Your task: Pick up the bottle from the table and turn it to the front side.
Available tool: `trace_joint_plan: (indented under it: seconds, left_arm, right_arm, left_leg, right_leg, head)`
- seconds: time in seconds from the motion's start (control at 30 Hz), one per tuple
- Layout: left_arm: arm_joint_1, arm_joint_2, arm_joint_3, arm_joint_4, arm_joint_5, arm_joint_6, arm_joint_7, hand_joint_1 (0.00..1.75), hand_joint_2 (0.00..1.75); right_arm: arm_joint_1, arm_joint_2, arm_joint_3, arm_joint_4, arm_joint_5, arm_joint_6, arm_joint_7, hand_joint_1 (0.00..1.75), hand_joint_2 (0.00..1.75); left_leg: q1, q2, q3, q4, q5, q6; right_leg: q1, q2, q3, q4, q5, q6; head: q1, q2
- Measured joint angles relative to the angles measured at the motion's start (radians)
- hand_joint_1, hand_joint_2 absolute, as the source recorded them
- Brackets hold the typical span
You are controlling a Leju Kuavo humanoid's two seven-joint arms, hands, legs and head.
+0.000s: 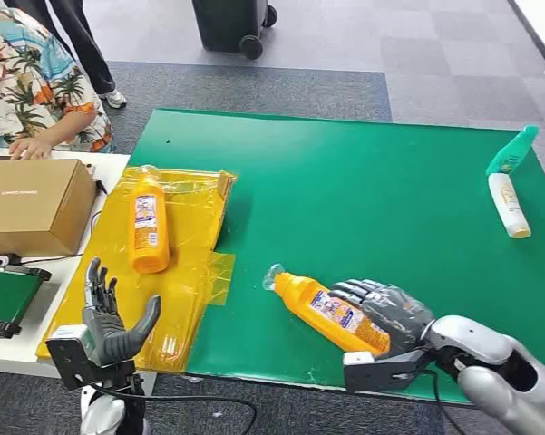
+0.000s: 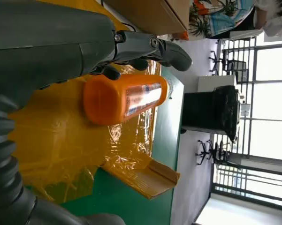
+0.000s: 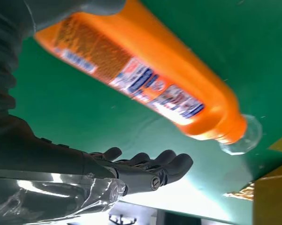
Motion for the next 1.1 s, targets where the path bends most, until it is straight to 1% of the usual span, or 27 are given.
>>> trace_joint_plan:
  seconds: [0.07,0.3,0.47,0.8,0.97,1.1]
  left_arm:
    - [-0.001,0.0,-0.001,0.001,0.002,0.001,0.0,0.0,1.75]
    - [-0.007,0.001,-0.006,0.009,0.007,0.01,0.006,0.0,1.75]
    - [-0.009,0.001,-0.014,0.014,0.006,0.018,0.013,0.0,1.75]
    - [-0.009,0.002,-0.017,0.015,0.004,0.023,0.021,0.0,1.75]
    - [-0.009,0.002,-0.019,0.015,0.001,0.022,0.03,0.0,1.75]
    - [-0.01,0.002,-0.022,0.016,0.0,0.022,0.033,0.0,1.75]
  right_arm:
    - [0.008,0.018,-0.001,0.01,0.003,-0.004,0.003,0.0,1.75]
    - [0.068,0.153,-0.02,0.066,0.034,-0.046,0.029,0.0,1.75]
    - [0.079,0.22,-0.027,0.103,0.076,-0.064,0.045,0.0,1.75]
    - [0.089,0.273,-0.034,0.157,0.17,-0.072,0.08,0.0,1.75]
    - [0.074,0.284,-0.034,0.204,0.2,-0.057,0.086,0.0,1.75]
    - [0.042,0.286,-0.034,0.255,0.213,-0.037,0.087,0.0,1.75]
  left_leg:
    - [0.0,0.0,0.0,0.0,0.0,0.0]
    - [0.0,0.0,0.0,0.0,0.0,0.0]
    - [0.0,0.0,0.0,0.0,0.0,0.0]
    - [0.0,0.0,0.0,0.0,0.0,0.0]
    - [0.0,0.0,0.0,0.0,0.0,0.0]
    - [0.0,0.0,0.0,0.0,0.0,0.0]
  right_leg:
    - [0.0,0.0,0.0,0.0,0.0,0.0]
    - [0.0,0.0,0.0,0.0,0.0,0.0]
    - [0.0,0.0,0.0,0.0,0.0,0.0]
    - [0.0,0.0,0.0,0.0,0.0,0.0]
    - [0.0,0.0,0.0,0.0,0.0,0.0]
    - [0.0,0.0,0.0,0.0,0.0,0.0]
  head:
    - [0.0,0.0]
    - [0.0,0.0]
    - [0.0,0.0]
    - [0.0,0.0]
    - [0.0,0.0]
    - [0.0,0.0]
